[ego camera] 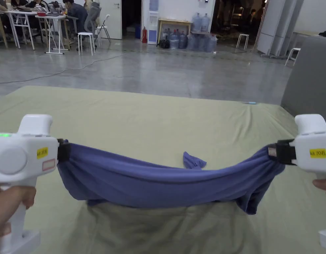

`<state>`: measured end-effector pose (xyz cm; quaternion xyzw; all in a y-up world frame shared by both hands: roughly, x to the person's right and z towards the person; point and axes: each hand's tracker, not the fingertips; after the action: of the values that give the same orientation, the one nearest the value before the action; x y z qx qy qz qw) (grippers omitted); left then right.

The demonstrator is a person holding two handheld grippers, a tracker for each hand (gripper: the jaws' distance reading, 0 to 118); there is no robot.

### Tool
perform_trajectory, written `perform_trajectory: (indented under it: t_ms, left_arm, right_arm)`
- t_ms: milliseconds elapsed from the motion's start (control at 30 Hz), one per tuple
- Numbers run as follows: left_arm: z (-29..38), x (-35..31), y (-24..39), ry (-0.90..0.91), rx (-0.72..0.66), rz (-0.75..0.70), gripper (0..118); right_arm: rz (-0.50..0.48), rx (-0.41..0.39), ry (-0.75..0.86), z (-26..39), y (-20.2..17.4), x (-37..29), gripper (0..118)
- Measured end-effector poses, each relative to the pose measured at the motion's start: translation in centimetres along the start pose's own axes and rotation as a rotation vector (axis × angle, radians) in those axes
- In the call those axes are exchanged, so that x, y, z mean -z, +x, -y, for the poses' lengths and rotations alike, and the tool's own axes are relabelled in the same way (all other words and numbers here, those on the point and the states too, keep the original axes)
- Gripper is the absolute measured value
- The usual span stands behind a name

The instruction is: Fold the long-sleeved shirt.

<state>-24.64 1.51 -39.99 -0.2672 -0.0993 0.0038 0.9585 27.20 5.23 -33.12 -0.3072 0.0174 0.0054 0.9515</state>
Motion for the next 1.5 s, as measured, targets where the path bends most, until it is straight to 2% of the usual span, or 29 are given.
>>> perform_trajectory:
  t_ms: [133, 233, 400, 500, 600, 700, 733, 767, 800, 833, 867, 900, 933, 1033, 1067, 1100, 1133, 1167, 1233, 1367, 1500]
  left_arm:
    - [5.5, -2.8, 0.5, -0.112, -0.035, 0.030, 0]
    - [10.1, -3.9, 1.0, -0.209, 0.037, 0.026, 0]
    - [17.2, -4.5, 0.1, -0.378, 0.080, 0.020, 0]
    - [20.4, -4.7, -0.2, -0.457, 0.110, -0.006, 0]
    - [22.8, -4.4, -0.5, -0.534, 0.113, -0.008, 0]
    - [24.2, -4.4, -0.6, -0.549, 0.102, 0.013, 0]
    - [24.3, -4.3, -0.6, -0.551, 0.103, 0.009, 2]
    - [24.4, -4.2, -0.7, -0.553, 0.103, 0.006, 18]
    - [24.4, -4.2, -0.8, -0.551, 0.097, 0.007, 55]
    - [24.2, -4.2, -1.0, -0.540, 0.080, 0.015, 55]
    - [23.8, -4.3, -1.1, -0.536, 0.073, 0.020, 71]
    - [23.3, -4.5, -1.1, -0.536, 0.064, 0.013, 107]
    - [22.8, -5.0, -1.0, -0.536, 0.047, 0.009, 118]
    - [20.7, -6.5, -1.2, -0.439, 0.026, 0.049, 116]
    - [19.9, -6.7, -1.3, -0.414, 0.020, 0.060, 109]
    - [19.1, -6.8, -1.2, -0.416, 0.010, 0.051, 68]
    - [18.4, -6.7, -1.0, -0.384, -0.012, 0.039, 15]
    - [17.8, -6.7, -0.8, -0.331, -0.009, 0.049, 0]
    - [17.1, -5.3, -0.2, -0.324, 0.021, 0.050, 0]
    - [15.5, -2.6, 0.2, -0.332, 0.036, 0.058, 0]
    - [12.7, 0.4, 1.2, -0.310, 0.036, 0.069, 0]
  right_arm:
    - [-0.040, -0.047, -0.144, 6.1, -0.8, -2.1, 0]
    - [-0.058, -0.107, -0.269, 11.2, -1.6, -2.2, 0]
    - [-0.118, -0.173, -0.513, 19.0, -2.3, -0.9, 0]
    - [-0.153, -0.206, -0.639, 22.0, -2.9, -0.2, 0]
    - [-0.146, -0.247, -0.734, 24.2, -3.6, 1.1, 0]
    - [-0.140, -0.241, -0.757, 25.5, -3.6, 2.3, 0]
    - [-0.138, -0.235, -0.763, 25.7, -3.5, 2.6, 5]
    - [-0.138, -0.226, -0.768, 25.9, -3.4, 2.7, 22]
    - [-0.137, -0.211, -0.770, 26.0, -3.2, 2.8, 51]
    - [-0.129, -0.199, -0.762, 25.8, -3.2, 2.7, 51]
    - [-0.129, -0.188, -0.736, 25.5, -3.0, 2.4, 60]
    - [-0.129, -0.192, -0.713, 25.3, -2.8, 1.7, 79]
    - [-0.125, -0.203, -0.685, 25.0, -2.7, 1.0, 82]
    - [-0.083, -0.204, -0.554, 23.2, -2.1, -1.2, 79]
    - [-0.057, -0.171, -0.530, 22.5, -1.9, -1.5, 69]
    - [-0.035, -0.125, -0.517, 21.9, -1.7, -1.7, 27]
    - [-0.021, -0.085, -0.510, 21.4, -1.5, -1.8, 0]
    - [-0.034, -0.068, -0.497, 20.9, -1.7, -1.6, 0]
    - [-0.021, -0.080, -0.455, 20.6, -1.9, -1.3, 0]
    - [-0.062, -0.088, -0.449, 19.3, -2.6, 0.2, 0]
    - [-0.070, -0.094, -0.407, 14.7, -2.6, 3.4, 0]
